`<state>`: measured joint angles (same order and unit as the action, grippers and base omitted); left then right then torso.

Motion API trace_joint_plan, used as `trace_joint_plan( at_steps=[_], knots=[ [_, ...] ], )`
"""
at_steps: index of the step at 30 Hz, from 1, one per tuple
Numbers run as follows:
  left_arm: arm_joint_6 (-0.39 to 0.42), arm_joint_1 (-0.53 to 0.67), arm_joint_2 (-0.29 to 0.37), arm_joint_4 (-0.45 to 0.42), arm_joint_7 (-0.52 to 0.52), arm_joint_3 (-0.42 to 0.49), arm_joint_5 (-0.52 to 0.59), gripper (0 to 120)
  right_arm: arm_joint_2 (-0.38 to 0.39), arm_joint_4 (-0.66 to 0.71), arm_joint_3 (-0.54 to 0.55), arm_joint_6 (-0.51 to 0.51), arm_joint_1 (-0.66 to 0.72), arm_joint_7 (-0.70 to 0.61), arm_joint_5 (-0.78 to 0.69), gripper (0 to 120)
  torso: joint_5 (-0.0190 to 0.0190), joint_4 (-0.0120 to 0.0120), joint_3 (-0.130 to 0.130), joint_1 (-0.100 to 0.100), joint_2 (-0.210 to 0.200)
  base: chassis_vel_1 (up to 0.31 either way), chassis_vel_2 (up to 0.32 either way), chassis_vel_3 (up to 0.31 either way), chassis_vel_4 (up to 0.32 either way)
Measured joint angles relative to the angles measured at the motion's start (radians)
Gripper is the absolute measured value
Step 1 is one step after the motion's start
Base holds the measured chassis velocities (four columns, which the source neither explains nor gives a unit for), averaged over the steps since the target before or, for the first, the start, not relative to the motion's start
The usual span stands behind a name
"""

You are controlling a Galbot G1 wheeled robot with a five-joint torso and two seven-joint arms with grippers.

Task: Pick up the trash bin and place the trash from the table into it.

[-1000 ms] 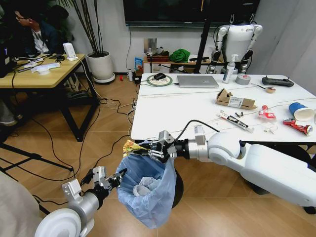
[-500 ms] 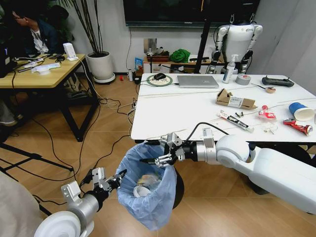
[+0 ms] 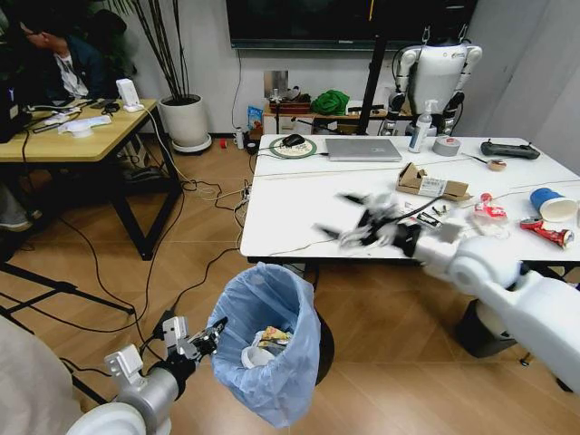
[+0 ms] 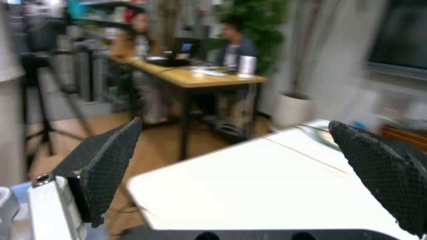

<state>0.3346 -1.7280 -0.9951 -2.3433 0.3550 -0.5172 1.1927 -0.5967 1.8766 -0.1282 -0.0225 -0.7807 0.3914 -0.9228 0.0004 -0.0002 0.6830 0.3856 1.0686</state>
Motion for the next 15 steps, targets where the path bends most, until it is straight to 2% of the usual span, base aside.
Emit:
trace_joint_plan(
  at_steps=[2,3,6,7,10,11,15],
  knots=[
    [0.001,-0.002,-0.011,0.0,-0.003,0.005,-0.02,0,-0.005,-0.017,-0.101,0.0,-0.089,-0.009,0.001,100,0.0002,0.0,0.0,0.0,0.0,0.0,0.0,0.0,0.0],
    [0.001,-0.002,-0.011,0.0,-0.003,0.005,-0.02,0,-0.005,-0.017,-0.101,0.0,-0.089,-0.009,0.001,100,0.0002,0.0,0.0,0.0,0.0,0.0,0.0,0.0,0.0],
    [0.002,-0.025,-0.023,-0.013,-0.009,-0.008,-0.038,0,-0.026,-0.029,-0.228,-0.003,-0.192,0.001,0.003,100,-0.0002,-0.0002,0.0,0.0,0.0,0.0,0.0,0.0,0.0],
    [0.002,-0.03,-0.026,-0.016,-0.011,-0.013,-0.041,0,-0.03,-0.031,-0.241,-0.003,-0.203,0.002,0.003,100,-0.0002,-0.0002,0.0,0.0,0.0,0.0,0.0,0.0,0.0],
    [0.002,-0.068,-0.049,-0.036,-0.022,-0.052,-0.055,0,-0.079,-0.035,-0.364,-0.002,-0.315,0.009,0.013,100,-0.0003,0.0003,0.0,0.0,0.0,0.0,0.0,0.0,0.0],
    [0.002,-0.068,-0.049,-0.036,-0.022,-0.052,-0.055,0,-0.079,-0.035,-0.364,-0.002,-0.315,0.009,0.013,100,-0.0003,0.0003,0.0,0.0,0.0,0.0,0.0,0.0,0.0],
    [-0.001,-0.111,-0.073,-0.045,-0.04,-0.073,-0.088,0,-0.137,-0.024,-0.478,0.005,-0.447,0.022,0.039,100,-0.0004,0.0003,0.0,0.0,0.0,0.0,0.0,0.0,0.0]
  ],
)
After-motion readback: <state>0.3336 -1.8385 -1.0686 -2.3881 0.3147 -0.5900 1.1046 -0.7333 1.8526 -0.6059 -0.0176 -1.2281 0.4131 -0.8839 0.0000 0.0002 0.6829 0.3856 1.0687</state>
